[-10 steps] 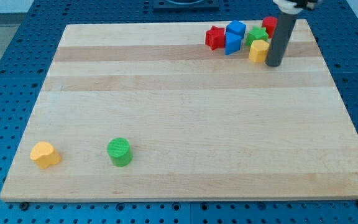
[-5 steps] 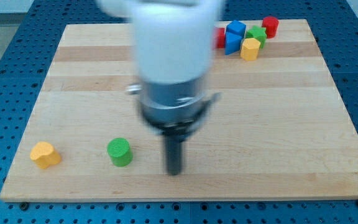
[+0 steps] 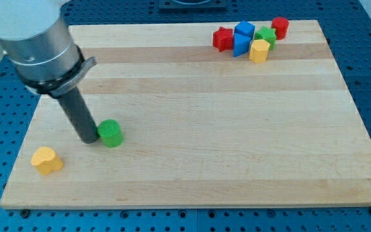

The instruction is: Move the green circle to the bottom left of the red star

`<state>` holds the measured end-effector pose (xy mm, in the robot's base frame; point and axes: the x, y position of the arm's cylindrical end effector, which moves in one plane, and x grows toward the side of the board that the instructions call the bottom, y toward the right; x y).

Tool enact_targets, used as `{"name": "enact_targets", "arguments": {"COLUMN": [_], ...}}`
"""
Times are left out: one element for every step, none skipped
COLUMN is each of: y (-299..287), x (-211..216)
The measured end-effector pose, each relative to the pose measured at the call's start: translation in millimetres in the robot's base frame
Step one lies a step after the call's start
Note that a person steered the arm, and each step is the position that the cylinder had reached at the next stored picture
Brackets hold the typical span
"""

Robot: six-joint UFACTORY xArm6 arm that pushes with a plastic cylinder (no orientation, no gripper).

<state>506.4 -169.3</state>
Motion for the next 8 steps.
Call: {"name": "enact_targets", "arguments": {"y": [24, 71, 129, 153, 151, 144, 140, 113], "x": [15, 16, 13, -54, -119, -140, -145, -159]}}
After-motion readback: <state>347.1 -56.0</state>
